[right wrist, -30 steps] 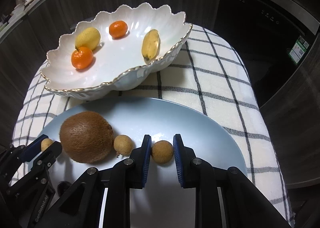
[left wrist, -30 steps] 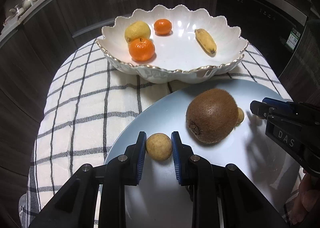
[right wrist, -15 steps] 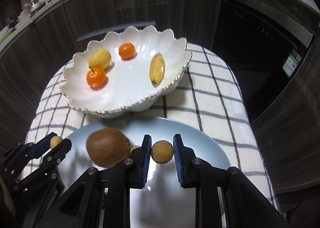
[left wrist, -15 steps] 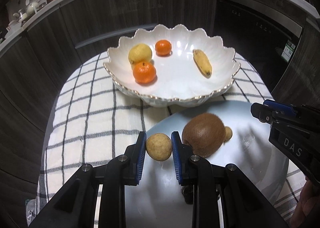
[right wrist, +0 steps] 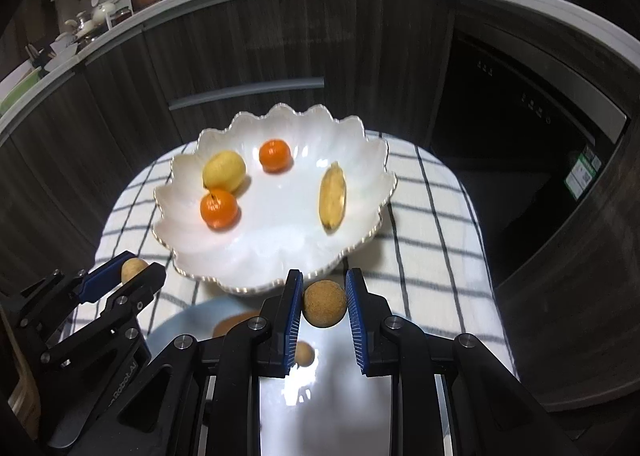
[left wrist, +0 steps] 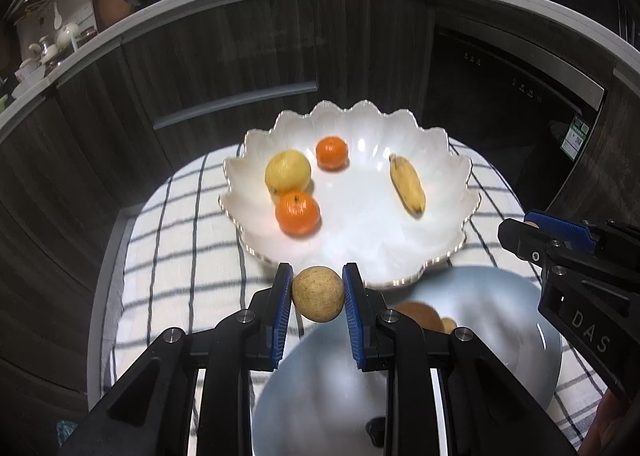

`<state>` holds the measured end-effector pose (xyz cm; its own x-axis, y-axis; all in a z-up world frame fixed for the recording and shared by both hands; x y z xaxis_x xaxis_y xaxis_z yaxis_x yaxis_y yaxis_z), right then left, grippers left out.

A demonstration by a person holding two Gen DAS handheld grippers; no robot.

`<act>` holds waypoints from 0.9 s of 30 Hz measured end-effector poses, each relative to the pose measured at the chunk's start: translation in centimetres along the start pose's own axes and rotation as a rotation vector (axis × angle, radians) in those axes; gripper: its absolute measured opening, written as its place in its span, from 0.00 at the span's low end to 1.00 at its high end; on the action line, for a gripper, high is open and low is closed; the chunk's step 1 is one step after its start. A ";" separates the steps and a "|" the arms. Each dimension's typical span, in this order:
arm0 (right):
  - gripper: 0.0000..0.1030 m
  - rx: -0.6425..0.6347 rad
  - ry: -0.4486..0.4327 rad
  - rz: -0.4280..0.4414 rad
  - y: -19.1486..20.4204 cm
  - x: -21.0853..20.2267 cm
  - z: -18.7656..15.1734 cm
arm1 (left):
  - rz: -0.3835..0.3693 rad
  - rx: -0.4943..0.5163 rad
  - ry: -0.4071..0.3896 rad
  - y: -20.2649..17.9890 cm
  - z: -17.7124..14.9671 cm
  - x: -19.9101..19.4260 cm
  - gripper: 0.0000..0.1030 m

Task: Organize fruits
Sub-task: 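Carry both small tan fruits over the white bowl with both tools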

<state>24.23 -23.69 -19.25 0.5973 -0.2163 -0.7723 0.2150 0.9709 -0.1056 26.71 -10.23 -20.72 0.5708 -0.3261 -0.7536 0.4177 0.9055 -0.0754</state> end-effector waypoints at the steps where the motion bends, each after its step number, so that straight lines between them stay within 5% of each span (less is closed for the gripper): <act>1: 0.23 0.000 -0.005 0.000 0.0 -0.1 0.3 | -0.001 0.002 -0.004 0.1 0.3 0.0 0.25; 12: 0.23 -0.010 -0.053 0.006 0.5 0.4 4.3 | -0.034 0.025 -0.013 0.6 4.3 1.5 0.25; 27: 0.23 -0.011 0.047 0.035 1.5 5.9 4.8 | -0.065 0.012 0.053 1.7 5.3 6.1 0.25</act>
Point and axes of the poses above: each gripper's, at about its wrist camera, not at the fingertips, and x roughly the way its jaws point, y to its left, z to its top, the point moved 4 cm from there along x, roughly the way its jaws point, and after that the axes turned 10 degrees about -z, right-handed, at the moved point
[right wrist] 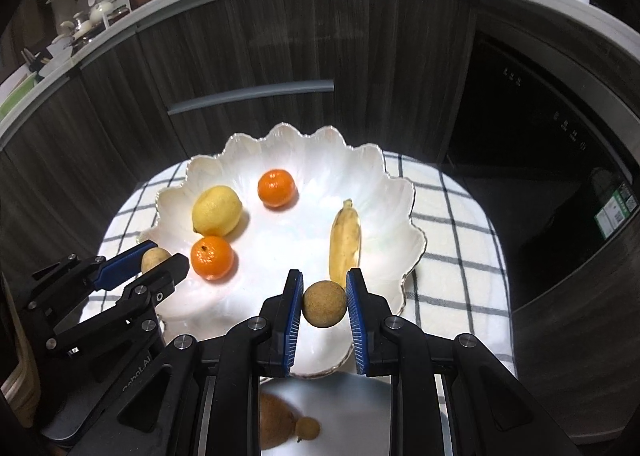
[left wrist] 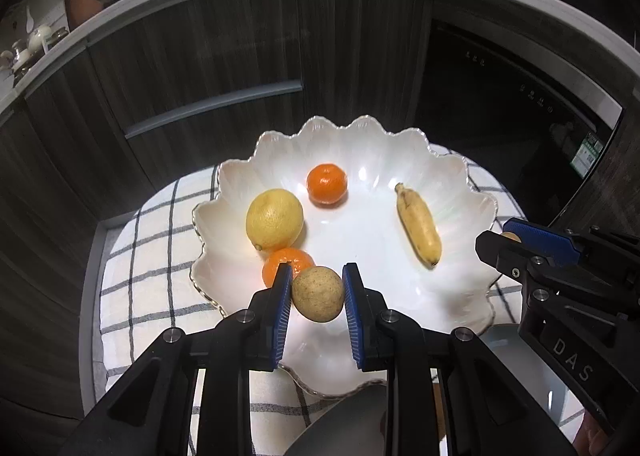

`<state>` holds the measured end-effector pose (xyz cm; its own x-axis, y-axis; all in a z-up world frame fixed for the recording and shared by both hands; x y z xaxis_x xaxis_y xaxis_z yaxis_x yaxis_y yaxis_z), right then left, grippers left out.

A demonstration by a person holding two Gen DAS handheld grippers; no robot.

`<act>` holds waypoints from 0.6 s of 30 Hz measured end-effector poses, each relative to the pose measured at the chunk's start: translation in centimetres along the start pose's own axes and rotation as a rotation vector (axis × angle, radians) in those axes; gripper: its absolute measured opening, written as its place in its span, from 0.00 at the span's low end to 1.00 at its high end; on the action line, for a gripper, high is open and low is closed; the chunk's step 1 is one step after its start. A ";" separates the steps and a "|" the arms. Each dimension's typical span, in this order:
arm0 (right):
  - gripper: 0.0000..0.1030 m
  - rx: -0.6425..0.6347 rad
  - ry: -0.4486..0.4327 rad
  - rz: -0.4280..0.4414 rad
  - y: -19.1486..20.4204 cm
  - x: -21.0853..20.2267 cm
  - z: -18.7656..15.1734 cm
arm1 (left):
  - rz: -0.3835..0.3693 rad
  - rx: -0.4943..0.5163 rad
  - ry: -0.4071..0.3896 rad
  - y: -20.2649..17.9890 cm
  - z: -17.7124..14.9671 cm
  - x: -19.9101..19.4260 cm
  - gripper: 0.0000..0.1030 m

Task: Organize fruits
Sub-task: 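Carry both small tan fruits over the white bowl with both tools, then open both tools to drop the small tan fruits into the bowl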

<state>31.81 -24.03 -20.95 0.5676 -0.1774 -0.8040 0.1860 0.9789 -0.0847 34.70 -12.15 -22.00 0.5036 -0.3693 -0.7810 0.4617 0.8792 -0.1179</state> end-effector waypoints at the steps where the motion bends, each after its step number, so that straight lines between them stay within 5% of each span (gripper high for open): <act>1: 0.23 -0.002 0.006 0.001 0.1 0.3 -0.1 | -0.003 -0.002 0.004 0.1 -0.1 0.3 0.25; 9: 0.23 -0.013 0.039 -0.002 0.4 1.8 -0.6 | -0.004 -0.022 0.031 0.7 -0.6 1.8 0.25; 13: 0.24 -0.015 0.029 -0.012 0.4 1.7 -0.6 | 0.010 -0.020 0.023 0.9 -0.6 1.6 0.37; 16: 0.39 -0.004 0.015 -0.028 0.2 1.4 -0.4 | 0.018 -0.026 0.014 1.1 -0.5 1.4 0.48; 18: 0.64 0.007 -0.009 -0.055 -0.2 1.0 -0.3 | 0.027 -0.027 0.007 1.2 -0.4 1.1 0.53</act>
Point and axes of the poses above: each gripper's, at about its wrist camera, not at the fingertips, and x roughly the way its jaws point, y to its left, z to its top, the point moved 4 cm from there along x, roughly the way its jaws point, and after that the axes turned 10 degrees about -z, right-handed, at the moved point
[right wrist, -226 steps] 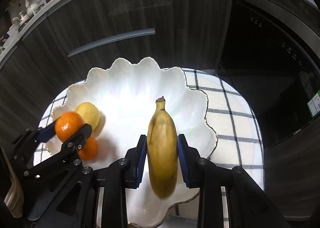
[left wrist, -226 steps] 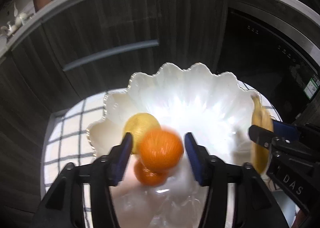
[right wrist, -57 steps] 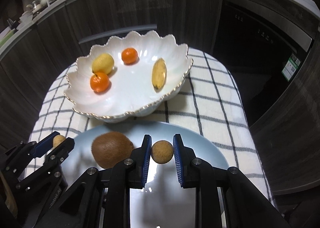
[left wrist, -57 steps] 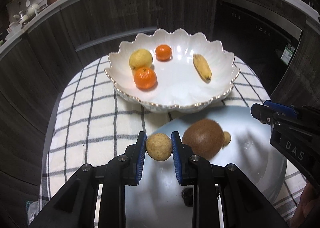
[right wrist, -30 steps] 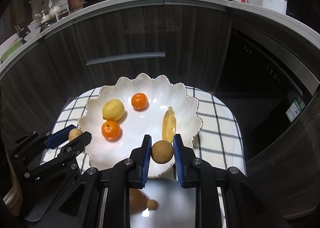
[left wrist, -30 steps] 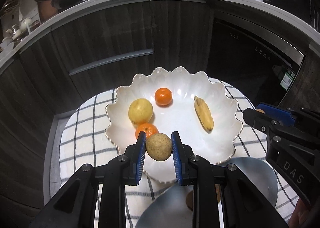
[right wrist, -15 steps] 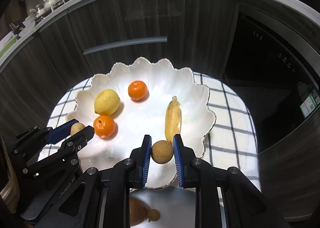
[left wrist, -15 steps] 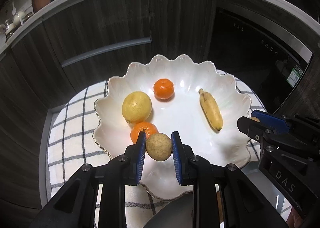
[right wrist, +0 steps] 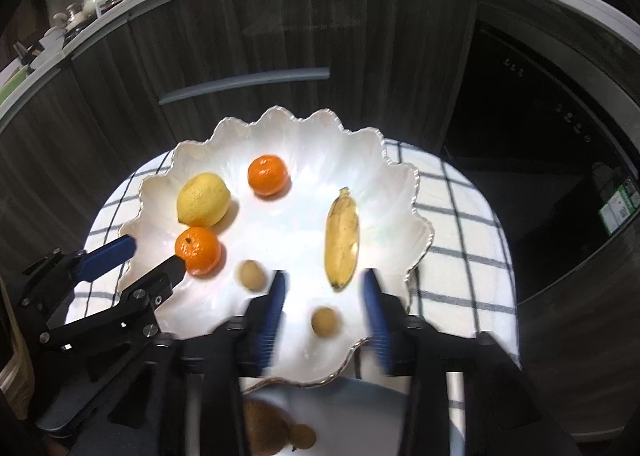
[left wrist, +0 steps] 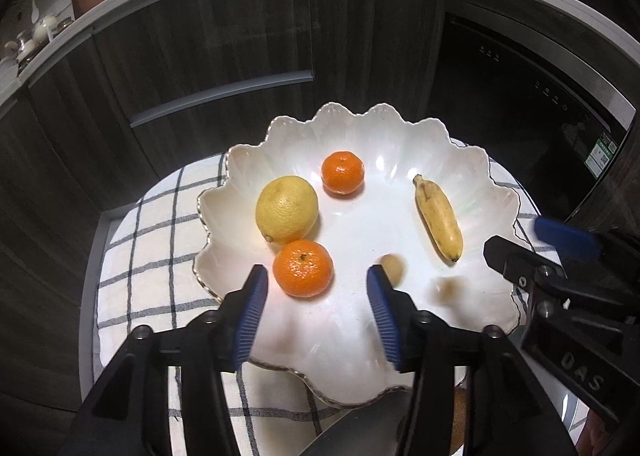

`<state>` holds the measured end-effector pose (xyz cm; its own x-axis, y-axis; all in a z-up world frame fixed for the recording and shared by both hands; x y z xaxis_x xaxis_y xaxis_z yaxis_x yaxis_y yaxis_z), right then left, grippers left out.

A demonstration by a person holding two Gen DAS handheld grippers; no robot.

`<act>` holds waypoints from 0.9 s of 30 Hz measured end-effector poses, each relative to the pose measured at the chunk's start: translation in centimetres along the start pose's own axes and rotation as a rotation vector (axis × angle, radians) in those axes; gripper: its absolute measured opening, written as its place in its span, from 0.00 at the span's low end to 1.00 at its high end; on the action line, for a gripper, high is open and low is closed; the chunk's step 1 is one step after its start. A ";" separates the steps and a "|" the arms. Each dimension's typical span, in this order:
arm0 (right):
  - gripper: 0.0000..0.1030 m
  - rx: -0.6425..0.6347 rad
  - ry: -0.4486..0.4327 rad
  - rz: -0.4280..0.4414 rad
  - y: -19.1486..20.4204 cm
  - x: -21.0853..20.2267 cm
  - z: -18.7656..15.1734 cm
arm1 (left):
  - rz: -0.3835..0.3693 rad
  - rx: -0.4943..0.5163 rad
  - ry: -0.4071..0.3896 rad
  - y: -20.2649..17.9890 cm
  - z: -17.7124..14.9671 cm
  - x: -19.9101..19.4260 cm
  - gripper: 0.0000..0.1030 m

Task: Organize fruits
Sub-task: 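Open both tools to drop the small tan fruits into the bowl, then move both tools back over the plate toward the dark red plums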

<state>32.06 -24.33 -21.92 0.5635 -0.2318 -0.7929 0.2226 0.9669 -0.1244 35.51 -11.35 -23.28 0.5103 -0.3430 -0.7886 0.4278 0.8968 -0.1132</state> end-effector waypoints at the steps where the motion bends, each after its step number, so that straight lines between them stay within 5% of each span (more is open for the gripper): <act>1: 0.68 0.005 -0.012 -0.014 -0.2 -0.2 0.0 | 0.006 0.001 -0.004 0.0 0.0 -0.1 0.56; 8: 0.74 0.021 -0.022 -0.058 -1.3 -0.8 0.0 | 0.051 0.009 -0.032 0.0 0.2 -1.2 0.73; 27: 0.74 0.033 -0.044 -0.087 -2.2 -4.5 -2.2 | 0.076 0.004 -0.054 -1.1 -1.6 -4.8 0.75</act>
Point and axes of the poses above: each gripper's, at about its wrist camera, not at the fingertips, and x roughly the way its jaws point, y to its left, z to its top, the point moved 4 cm from there along x, roughly the way its jaws point, and after that the axes turned 10 degrees about -z, right-handed, at the moved point
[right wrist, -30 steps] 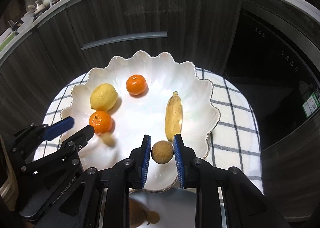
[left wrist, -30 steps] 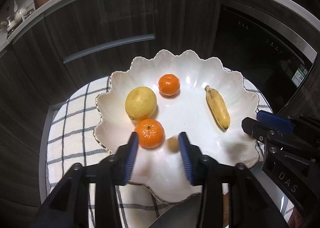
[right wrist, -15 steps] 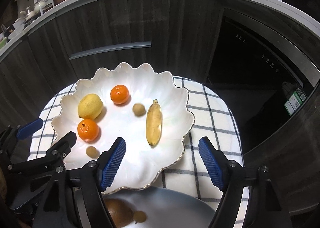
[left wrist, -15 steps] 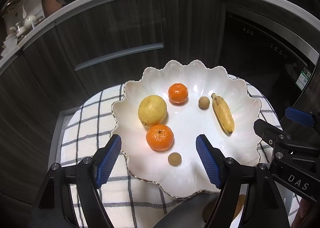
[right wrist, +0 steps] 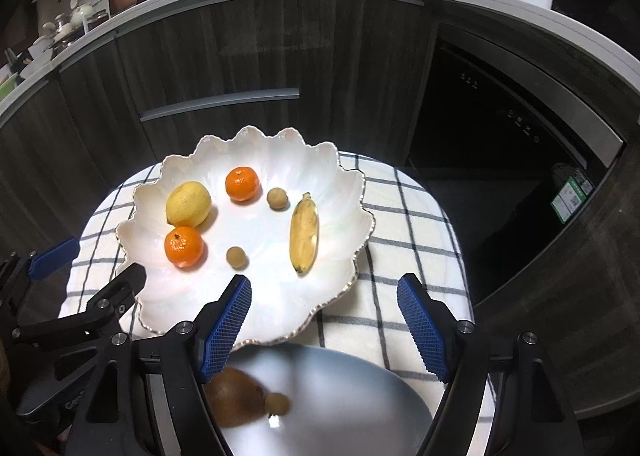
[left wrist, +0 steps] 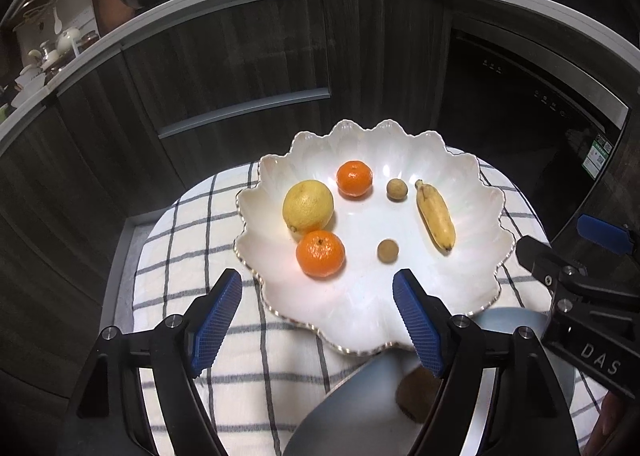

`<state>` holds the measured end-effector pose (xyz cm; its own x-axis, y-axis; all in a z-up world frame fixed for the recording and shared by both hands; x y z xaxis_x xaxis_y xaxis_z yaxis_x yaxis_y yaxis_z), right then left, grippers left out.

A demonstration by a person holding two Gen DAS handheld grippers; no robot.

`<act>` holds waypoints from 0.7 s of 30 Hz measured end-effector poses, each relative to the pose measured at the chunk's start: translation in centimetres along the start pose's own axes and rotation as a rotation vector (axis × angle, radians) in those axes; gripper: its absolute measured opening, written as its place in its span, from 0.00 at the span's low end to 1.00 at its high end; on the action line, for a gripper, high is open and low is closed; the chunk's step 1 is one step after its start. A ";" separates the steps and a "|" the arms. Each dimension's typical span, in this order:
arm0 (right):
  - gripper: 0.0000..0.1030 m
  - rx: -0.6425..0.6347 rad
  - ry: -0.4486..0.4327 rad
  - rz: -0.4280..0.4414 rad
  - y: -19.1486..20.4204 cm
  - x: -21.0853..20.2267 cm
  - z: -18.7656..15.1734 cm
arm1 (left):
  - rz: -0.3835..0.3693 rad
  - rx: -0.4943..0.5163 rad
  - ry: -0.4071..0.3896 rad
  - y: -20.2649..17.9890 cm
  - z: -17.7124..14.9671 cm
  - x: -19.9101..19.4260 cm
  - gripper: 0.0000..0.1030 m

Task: Organize fruits
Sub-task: 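Move both tools back over the plate toward the dark red plums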

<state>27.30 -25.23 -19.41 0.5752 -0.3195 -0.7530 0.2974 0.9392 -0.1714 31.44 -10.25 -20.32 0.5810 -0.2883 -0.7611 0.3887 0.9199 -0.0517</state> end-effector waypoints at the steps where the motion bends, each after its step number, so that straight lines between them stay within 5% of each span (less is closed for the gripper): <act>1: 0.74 0.002 0.000 -0.001 -0.1 -0.2 -0.2 | -0.001 -0.001 0.000 -0.1 -0.3 -0.3 0.75; 21: 0.74 0.024 0.034 -0.020 -2.0 -4.2 -6.2 | 0.008 -0.005 0.020 -1.9 -6.2 -5.1 0.83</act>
<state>19.57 -25.03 -19.88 0.5425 -0.3335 -0.7711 0.3273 0.9292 -0.1716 23.29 -8.84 -20.38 0.5698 -0.2757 -0.7741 0.3805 0.9235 -0.0488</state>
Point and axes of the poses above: each gripper's, at about its wrist camera, not at the fingertips, and x roughly the way its jaws point, y to its left, z to its top, the point moved 4 cm from there along x, roughly the way its jaws point, and after that the axes turned 10 degrees about -z, right-handed, at the moved point
